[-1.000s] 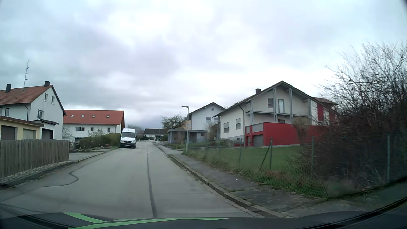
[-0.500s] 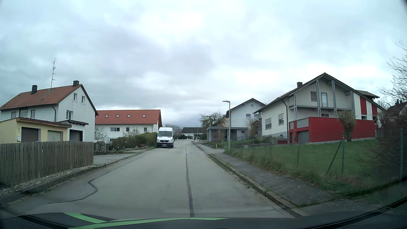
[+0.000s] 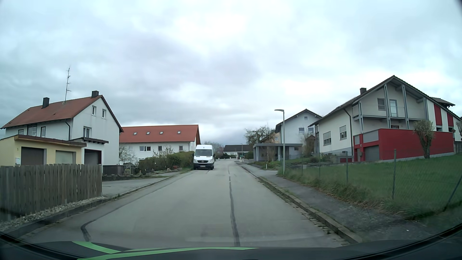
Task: Follow the waypoints while adhering to traffic rules and regulations
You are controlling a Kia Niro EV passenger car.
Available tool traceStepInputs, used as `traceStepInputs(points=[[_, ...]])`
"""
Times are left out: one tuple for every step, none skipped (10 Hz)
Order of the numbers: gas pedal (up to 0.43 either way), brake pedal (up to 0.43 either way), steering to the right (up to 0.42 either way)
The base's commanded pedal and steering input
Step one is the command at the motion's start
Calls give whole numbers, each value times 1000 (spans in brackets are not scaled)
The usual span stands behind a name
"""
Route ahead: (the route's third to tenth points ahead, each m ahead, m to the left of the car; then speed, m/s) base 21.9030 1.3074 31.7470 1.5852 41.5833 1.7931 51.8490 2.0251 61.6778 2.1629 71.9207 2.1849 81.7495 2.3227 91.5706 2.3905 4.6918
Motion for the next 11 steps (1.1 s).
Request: traceStepInputs(points=[[287, 0, -24], [287, 0, -14], [287, 0, -8], [287, 0, -3], [287, 0, 0], [287, 0, 0], [280, 0, 2], [280, 0, 3], [268, 0, 5], [268, 0, 7], [268, 0, 7]])
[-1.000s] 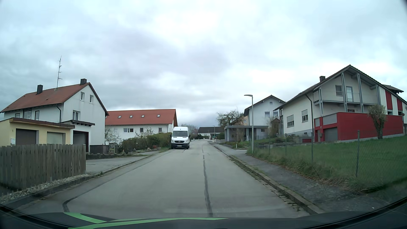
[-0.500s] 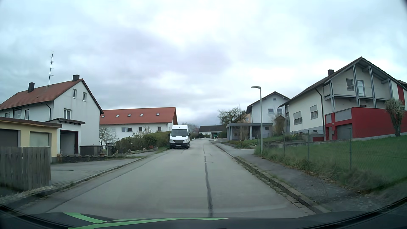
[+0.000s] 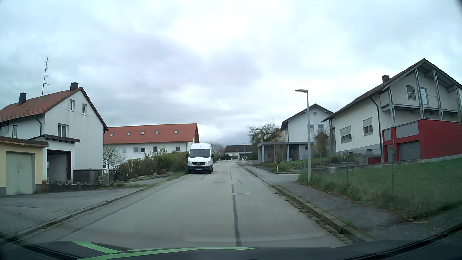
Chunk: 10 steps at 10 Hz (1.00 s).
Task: Follow the waypoints while adhering to traffic rules and regulations
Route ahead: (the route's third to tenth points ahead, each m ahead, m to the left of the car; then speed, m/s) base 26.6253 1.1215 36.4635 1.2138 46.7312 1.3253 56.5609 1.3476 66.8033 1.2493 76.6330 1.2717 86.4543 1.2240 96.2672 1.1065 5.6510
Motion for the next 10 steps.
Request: traceStepInputs(points=[[260, 0, 7], [240, 0, 8], [220, 0, 9], [197, 0, 9], [197, 0, 9], [189, 0, 9], [177, 0, 9], [150, 0, 11], [130, 0, 12], [130, 0, 12]])
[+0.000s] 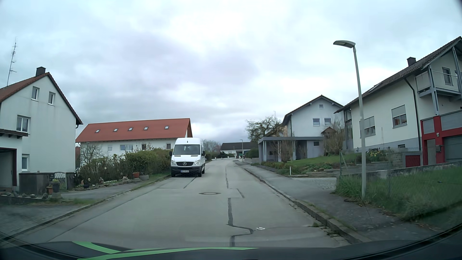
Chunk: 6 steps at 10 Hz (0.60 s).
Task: Follow the waypoints while adhering to traffic rules and regulations
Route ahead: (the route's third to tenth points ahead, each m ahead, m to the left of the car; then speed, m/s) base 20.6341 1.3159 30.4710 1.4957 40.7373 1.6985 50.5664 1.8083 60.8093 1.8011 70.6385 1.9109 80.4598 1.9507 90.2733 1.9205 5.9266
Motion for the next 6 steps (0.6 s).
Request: traceStepInputs(points=[[130, 0, 10], [130, 0, 8], [130, 0, 6], [130, 0, 4], [130, 0, 3], [130, 0, 3]])
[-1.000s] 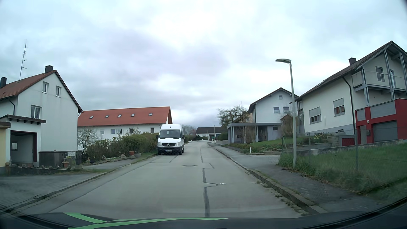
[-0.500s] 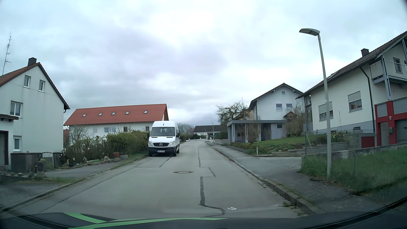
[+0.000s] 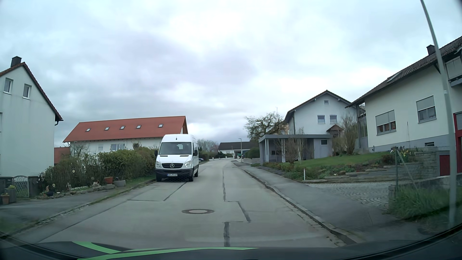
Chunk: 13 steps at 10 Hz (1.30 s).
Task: Follow the waypoints while adhering to traffic rules and regulations
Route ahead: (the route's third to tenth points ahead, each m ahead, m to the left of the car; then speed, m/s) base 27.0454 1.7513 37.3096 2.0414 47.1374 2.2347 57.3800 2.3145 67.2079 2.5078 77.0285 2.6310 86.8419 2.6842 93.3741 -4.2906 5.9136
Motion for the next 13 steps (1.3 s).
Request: traceStepInputs(points=[[138, 0, 3], [138, 0, 2], [138, 0, 0], [138, 0, -3], [150, 0, -3], [150, 0, -5], [150, 0, -6], [150, 0, -6], [150, 0, -6], [150, 0, -6], [150, 0, -6], [150, 0, -6], [150, 0, -7]])
